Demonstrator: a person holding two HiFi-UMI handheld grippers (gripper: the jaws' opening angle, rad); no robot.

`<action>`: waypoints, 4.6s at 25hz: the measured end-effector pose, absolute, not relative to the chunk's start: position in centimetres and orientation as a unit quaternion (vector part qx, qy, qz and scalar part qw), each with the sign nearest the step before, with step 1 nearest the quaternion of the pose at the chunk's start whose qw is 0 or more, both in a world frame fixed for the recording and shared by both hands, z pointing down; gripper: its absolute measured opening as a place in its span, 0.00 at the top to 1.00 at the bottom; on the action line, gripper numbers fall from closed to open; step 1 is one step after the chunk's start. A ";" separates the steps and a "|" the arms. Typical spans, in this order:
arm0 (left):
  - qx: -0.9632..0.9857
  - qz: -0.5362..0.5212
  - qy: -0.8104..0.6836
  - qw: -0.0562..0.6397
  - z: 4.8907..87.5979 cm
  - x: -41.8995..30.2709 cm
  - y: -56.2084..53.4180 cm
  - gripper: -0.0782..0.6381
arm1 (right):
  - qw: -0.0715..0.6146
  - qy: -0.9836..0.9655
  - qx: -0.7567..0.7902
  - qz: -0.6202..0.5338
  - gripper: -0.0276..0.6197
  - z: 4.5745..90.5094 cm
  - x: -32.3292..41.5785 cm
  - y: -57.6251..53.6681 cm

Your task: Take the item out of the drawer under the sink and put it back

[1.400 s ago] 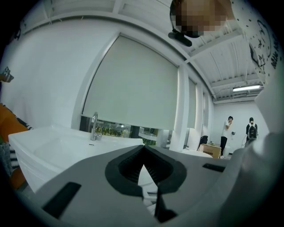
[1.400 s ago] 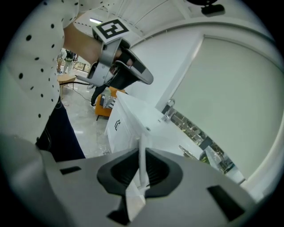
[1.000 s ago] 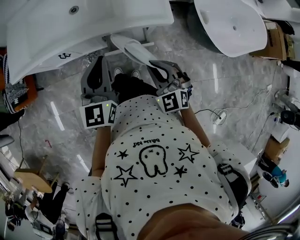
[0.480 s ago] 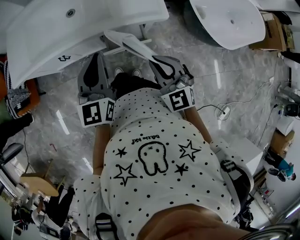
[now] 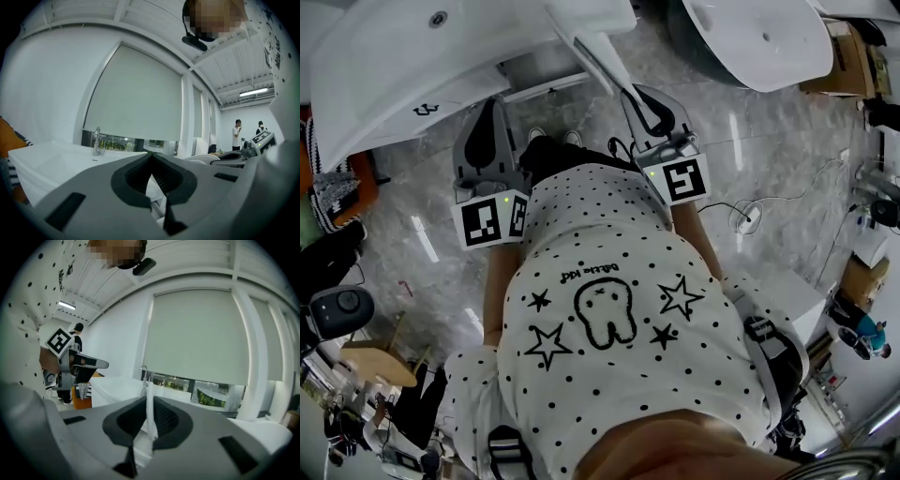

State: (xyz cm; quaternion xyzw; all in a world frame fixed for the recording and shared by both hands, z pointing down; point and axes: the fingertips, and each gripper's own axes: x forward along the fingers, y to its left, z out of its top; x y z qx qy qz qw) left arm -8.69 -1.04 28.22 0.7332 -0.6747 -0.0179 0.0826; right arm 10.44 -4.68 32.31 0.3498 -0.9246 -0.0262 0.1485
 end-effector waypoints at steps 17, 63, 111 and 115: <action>0.750 -0.001 -0.657 0.080 28.7 -7.0 -0.7 0.88 | 0.116 -0.917 0.382 0.020 0.89 32.4 10.9 -5.3; 0.758 0.010 -0.644 0.101 29.2 -5.9 0.0 0.88 | 0.132 -0.939 0.316 0.017 0.89 32.8 6.2 -2.4; 0.765 0.002 -0.635 0.102 29.0 -5.5 -0.9 0.88 | 0.135 -0.939 0.315 0.013 0.89 32.8 6.4 -2.1; 0.765 0.001 -0.635 0.104 29.0 -5.5 -1.0 0.88 | 0.145 -0.942 0.303 -0.013 0.89 32.8 6.2 -1.8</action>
